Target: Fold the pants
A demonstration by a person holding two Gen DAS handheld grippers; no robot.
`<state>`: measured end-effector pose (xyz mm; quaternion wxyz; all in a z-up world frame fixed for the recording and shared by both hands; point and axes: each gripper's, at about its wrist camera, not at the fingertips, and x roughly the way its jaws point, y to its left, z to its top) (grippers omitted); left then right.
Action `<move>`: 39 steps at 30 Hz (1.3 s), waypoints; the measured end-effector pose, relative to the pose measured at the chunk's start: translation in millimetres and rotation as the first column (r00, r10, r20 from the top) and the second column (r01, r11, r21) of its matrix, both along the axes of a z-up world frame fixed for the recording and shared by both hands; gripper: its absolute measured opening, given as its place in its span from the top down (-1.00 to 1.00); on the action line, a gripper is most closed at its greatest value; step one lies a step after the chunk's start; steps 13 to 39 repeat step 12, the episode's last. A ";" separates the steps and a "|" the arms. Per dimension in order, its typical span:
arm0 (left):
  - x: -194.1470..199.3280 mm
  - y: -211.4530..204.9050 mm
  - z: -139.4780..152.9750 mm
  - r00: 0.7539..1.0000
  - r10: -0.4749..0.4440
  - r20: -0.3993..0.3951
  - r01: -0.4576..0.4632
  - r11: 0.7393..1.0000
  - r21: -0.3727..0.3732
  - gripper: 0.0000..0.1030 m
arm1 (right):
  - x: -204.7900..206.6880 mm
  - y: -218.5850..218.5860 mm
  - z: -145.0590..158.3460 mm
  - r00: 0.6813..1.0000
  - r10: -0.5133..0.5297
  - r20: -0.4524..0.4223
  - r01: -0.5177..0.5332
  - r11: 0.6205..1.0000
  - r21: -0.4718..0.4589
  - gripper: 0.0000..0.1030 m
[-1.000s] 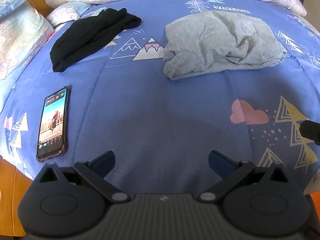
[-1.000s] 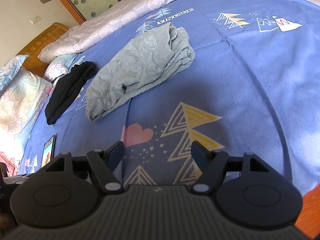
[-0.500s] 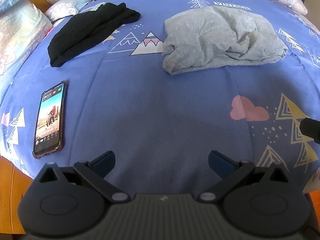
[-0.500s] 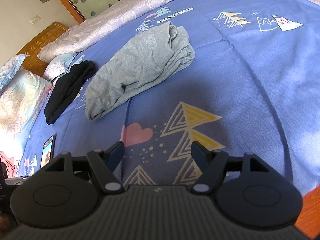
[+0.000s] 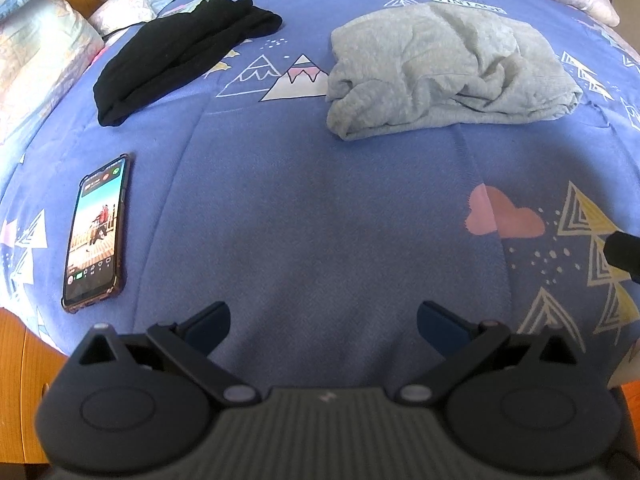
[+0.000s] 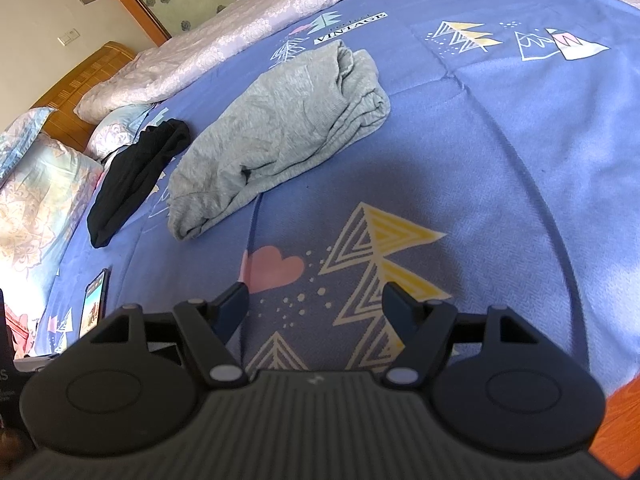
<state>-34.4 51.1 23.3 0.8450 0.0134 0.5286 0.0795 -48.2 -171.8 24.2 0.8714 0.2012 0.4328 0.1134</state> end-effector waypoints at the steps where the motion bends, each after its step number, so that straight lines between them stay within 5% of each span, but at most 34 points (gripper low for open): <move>1: 0.5 0.2 -0.3 1.000 0.002 -0.001 -0.002 1.000 -0.001 -1.00 | 0.1 -0.4 -0.4 1.000 0.000 -0.001 0.000 1.000 0.001 -0.46; 12: 5.2 0.8 12.1 0.997 -0.012 0.080 0.016 0.999 -0.040 -1.00 | 1.6 -0.3 1.7 0.999 0.022 0.034 -0.021 0.999 -0.029 -0.46; 39: 5.2 0.8 12.1 0.997 -0.012 0.080 0.016 0.999 -0.040 -1.00 | 1.6 -0.3 1.7 0.999 0.022 0.034 -0.021 0.999 -0.029 -0.46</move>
